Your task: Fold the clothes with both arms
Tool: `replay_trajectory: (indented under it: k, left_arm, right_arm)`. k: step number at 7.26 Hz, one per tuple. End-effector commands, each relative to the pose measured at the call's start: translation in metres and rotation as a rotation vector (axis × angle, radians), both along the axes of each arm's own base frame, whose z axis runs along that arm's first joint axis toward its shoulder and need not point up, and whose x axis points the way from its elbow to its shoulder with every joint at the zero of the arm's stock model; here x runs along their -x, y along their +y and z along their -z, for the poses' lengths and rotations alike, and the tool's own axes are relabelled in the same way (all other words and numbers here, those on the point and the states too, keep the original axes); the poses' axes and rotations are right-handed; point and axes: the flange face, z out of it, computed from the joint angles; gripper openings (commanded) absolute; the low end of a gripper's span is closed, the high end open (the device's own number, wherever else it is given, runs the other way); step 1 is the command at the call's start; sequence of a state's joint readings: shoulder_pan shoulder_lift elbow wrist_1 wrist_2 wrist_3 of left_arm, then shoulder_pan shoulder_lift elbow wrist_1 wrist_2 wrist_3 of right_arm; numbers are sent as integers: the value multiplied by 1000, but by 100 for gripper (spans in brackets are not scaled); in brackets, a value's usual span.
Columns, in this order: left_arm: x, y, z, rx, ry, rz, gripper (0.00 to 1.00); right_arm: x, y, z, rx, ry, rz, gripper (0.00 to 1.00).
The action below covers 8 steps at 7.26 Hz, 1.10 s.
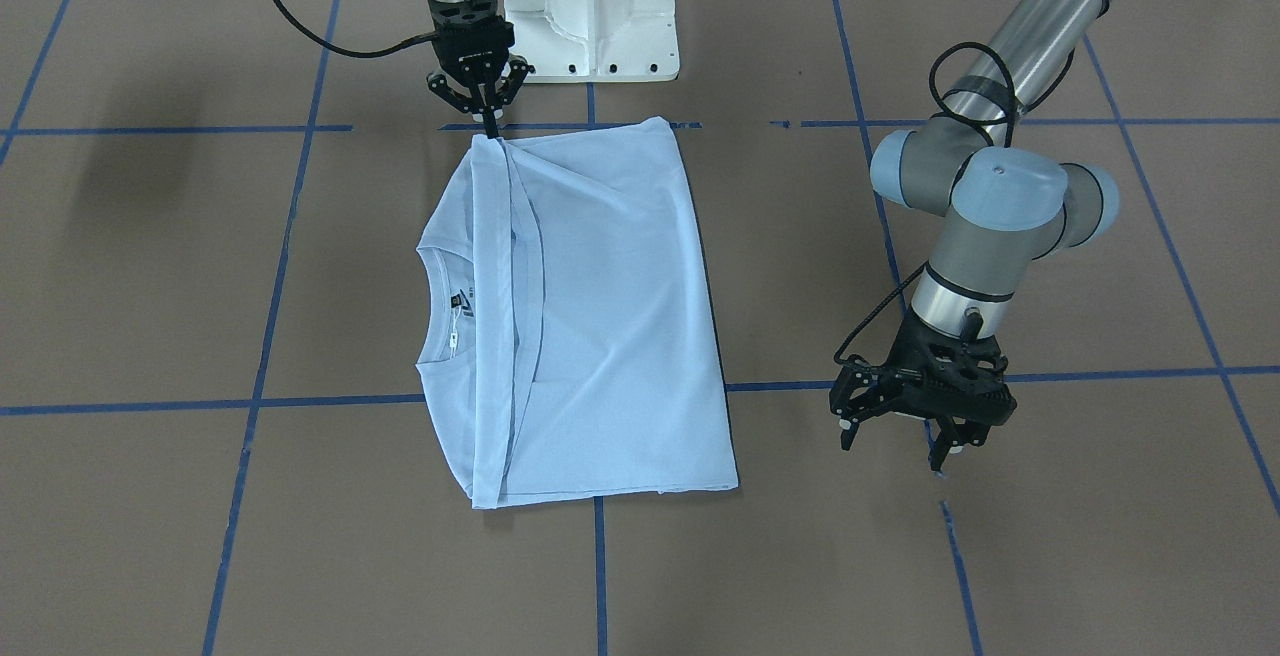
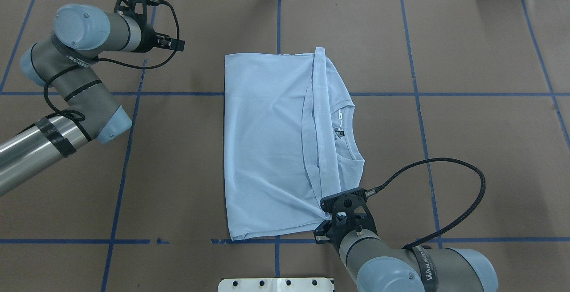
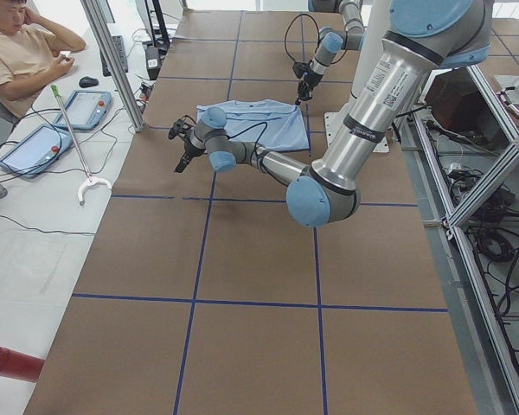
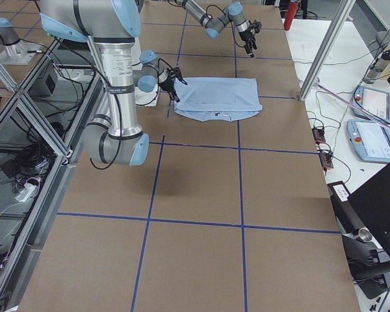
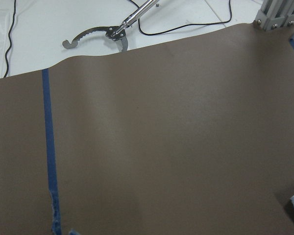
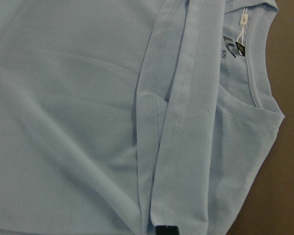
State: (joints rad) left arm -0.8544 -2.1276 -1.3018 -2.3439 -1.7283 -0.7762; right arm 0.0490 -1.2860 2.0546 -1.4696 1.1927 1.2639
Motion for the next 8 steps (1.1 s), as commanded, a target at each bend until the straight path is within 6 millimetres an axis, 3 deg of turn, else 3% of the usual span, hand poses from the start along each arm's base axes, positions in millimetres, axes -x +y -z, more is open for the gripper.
replay_trajectory:
  k: [1, 5, 8]
  left_arm:
    - [0, 0, 0, 0, 0, 0, 100]
    - [-3, 2, -1, 4, 0, -4, 100]
    - [-4, 2, -1, 18, 11, 5, 100]
  right_arm:
    - [-2, -5, 0, 10, -7, -15, 0]
    - [-6, -13, 5, -114, 0, 155, 35]
    - [-8, -19, 6, -149, 18, 175, 35]
